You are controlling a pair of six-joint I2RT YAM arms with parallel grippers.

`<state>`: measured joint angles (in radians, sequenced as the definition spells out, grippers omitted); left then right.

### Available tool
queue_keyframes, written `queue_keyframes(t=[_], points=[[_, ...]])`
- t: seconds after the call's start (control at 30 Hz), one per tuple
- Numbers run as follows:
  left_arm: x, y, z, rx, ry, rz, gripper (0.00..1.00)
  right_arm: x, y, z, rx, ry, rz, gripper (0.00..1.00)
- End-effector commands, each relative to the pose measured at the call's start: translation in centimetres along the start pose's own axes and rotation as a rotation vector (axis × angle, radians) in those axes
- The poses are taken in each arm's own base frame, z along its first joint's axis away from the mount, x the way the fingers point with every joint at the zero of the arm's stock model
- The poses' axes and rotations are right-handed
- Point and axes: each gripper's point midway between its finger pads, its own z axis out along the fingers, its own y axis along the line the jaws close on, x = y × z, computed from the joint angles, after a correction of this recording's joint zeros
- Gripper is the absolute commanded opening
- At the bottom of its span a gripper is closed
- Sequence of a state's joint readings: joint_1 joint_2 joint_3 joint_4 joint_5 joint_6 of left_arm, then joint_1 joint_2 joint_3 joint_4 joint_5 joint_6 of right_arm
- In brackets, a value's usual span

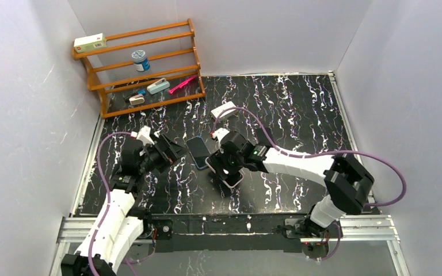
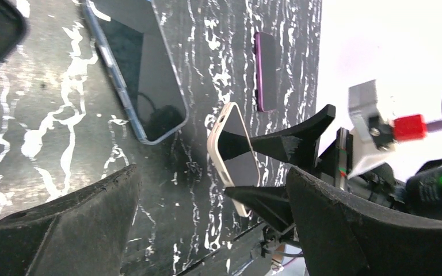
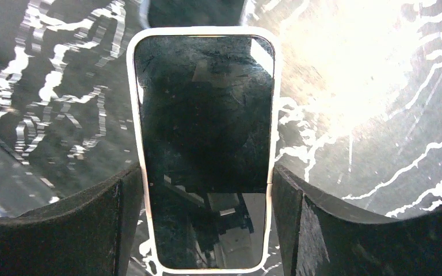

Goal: Take the phone out of the phone case
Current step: Pick up the phone at the center of the board.

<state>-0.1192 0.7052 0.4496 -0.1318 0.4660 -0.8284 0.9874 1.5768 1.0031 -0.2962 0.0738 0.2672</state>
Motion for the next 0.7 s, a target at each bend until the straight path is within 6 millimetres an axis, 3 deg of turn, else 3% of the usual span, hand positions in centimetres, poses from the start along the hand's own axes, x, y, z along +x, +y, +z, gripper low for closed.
queue_keyframes(t=[0.0, 0.2, 0.47, 0.67], points=[[0.7, -2.2, 0.7, 0.053, -0.003, -0.009, 0.94, -5.4, 3.3, -2.8, -0.079, -0.244, 0.003, 0.29], [1.4, -3.5, 1.6, 0.083, -0.04, -0.027, 0.92, -6.9, 5.4, -4.9, -0.128, -0.36, -0.039, 0.28], [4.1, -4.5, 3.2, 0.095, 0.012, -0.009, 0.86, -8.2, 6.7, -6.4, -0.167, -0.442, -0.066, 0.28], [5.9, -5.1, 4.3, 0.114, 0.038, 0.004, 0.67, -8.6, 7.2, -7.0, -0.199, -0.48, -0.075, 0.29]])
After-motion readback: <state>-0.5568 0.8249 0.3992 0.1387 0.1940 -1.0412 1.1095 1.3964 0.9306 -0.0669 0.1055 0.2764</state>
